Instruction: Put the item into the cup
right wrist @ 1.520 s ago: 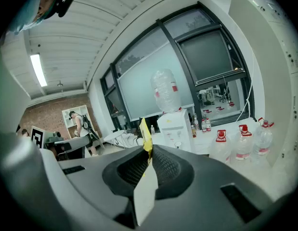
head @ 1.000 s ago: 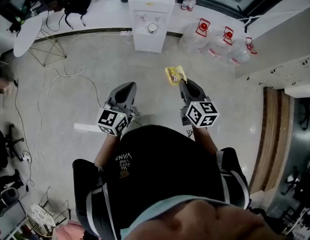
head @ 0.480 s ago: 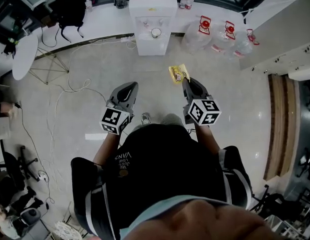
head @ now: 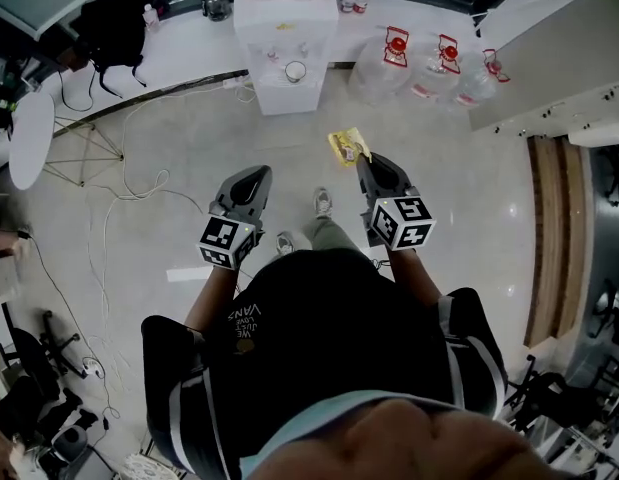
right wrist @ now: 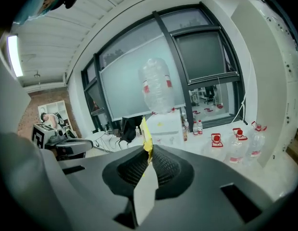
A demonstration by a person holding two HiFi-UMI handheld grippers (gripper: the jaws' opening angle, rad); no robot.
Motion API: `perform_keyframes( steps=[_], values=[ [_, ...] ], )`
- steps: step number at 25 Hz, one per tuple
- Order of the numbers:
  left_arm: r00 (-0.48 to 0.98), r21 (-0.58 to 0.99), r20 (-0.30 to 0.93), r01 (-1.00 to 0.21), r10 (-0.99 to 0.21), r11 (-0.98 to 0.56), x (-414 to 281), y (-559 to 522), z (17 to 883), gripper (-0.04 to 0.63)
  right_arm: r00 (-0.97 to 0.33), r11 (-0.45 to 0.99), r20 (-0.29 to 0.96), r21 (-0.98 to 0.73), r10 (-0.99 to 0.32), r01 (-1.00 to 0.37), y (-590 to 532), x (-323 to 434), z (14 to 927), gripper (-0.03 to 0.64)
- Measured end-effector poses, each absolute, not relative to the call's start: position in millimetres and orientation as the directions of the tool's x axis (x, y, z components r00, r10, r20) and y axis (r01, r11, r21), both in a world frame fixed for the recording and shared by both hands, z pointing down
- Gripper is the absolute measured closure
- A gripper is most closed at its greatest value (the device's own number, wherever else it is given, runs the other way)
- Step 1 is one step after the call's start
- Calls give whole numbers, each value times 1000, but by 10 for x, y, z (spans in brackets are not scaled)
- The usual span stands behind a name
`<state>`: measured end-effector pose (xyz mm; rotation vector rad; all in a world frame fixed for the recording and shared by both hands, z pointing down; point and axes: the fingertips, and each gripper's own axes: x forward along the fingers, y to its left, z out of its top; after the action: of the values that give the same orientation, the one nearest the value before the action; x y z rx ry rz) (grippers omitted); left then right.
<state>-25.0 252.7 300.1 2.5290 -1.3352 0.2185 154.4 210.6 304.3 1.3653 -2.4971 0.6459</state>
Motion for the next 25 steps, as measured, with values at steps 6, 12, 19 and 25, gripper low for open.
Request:
perform_keyframes(
  steps=[6, 12, 19, 25],
  values=[
    [520, 174, 259, -854, -814, -490, -86, 1874, 3104, 575, -584, 535, 399, -239, -707, -811, 1426, 1628, 3105, 558],
    [471, 179, 280, -882, -836, -437, 125, 1321, 3259, 575, -618, 576, 426, -241, -660, -781, 833, 1851, 3239, 558],
    [385, 193, 304, -921, -872, -339, 131, 978, 3464, 575, -645, 626, 472, -225, -600, -747, 375, 1905, 3467, 559],
    [392, 208, 331, -918, -858, -339, -12, 675, 3669, 575, -638, 618, 484, -228, -598, -752, 103, 1671, 3587, 559]
  ],
)
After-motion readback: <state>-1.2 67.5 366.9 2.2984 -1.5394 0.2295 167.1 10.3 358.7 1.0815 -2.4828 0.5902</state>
